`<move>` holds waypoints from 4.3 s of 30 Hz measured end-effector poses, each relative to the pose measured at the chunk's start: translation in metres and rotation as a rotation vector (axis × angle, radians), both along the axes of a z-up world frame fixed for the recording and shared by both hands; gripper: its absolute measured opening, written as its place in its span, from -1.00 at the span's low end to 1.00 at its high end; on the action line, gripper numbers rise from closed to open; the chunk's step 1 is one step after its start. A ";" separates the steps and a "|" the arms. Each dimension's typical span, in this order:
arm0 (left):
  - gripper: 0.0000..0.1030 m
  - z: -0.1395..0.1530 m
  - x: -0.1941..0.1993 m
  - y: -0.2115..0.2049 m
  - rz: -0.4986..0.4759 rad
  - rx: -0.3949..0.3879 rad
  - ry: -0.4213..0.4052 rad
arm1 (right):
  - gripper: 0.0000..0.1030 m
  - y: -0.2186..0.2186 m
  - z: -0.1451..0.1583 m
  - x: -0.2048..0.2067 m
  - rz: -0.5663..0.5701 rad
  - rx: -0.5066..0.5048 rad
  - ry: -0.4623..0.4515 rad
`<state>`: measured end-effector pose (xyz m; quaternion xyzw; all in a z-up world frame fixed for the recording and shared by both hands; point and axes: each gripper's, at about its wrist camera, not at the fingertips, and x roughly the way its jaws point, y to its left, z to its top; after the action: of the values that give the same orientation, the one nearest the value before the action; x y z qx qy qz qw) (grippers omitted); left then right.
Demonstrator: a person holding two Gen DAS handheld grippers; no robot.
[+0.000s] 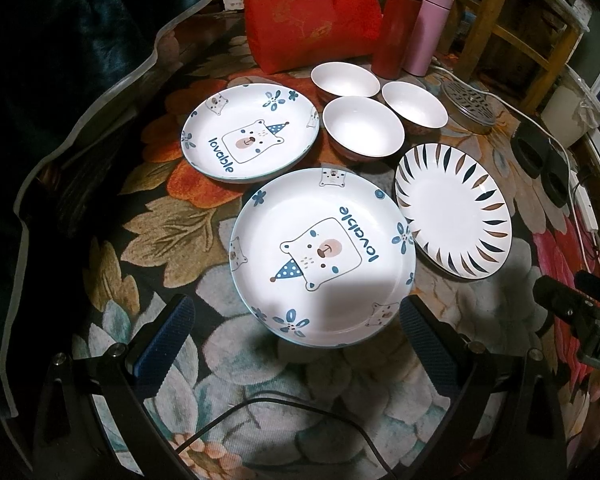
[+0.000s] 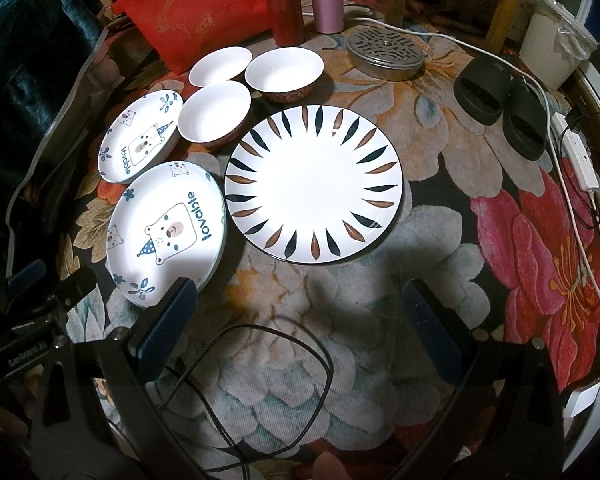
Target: Organize plates and bowls
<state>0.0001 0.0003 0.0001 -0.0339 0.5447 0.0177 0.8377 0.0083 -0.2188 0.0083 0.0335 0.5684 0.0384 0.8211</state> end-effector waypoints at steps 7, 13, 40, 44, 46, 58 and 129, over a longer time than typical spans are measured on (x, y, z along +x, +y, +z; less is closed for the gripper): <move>0.99 0.000 0.000 0.000 0.000 -0.001 0.000 | 1.00 0.001 -0.001 0.000 -0.001 0.001 0.001; 0.99 0.000 0.000 0.000 0.001 0.000 0.000 | 1.00 0.001 -0.001 0.000 0.000 0.002 0.001; 0.99 -0.016 0.047 -0.033 -0.134 0.044 -0.010 | 1.00 -0.031 -0.020 0.015 -0.085 0.019 0.014; 0.99 -0.021 0.072 -0.049 -0.194 0.009 -0.011 | 1.00 -0.055 -0.035 0.026 -0.132 0.037 0.019; 0.99 -0.026 0.084 -0.060 -0.237 -0.008 -0.012 | 1.00 -0.068 -0.041 0.033 -0.157 0.055 0.014; 0.99 -0.061 0.134 -0.092 -0.371 -0.166 0.052 | 1.00 -0.110 -0.066 0.057 -0.161 0.126 -0.019; -0.57 -0.107 0.148 -0.124 -0.470 -0.120 0.113 | -0.63 -0.117 -0.106 0.088 -0.050 0.197 0.085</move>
<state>0.1477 -0.1232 -0.1069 0.0452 0.5838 -0.2082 0.7835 0.0959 -0.3361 -0.0978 0.1300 0.5951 0.0722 0.7898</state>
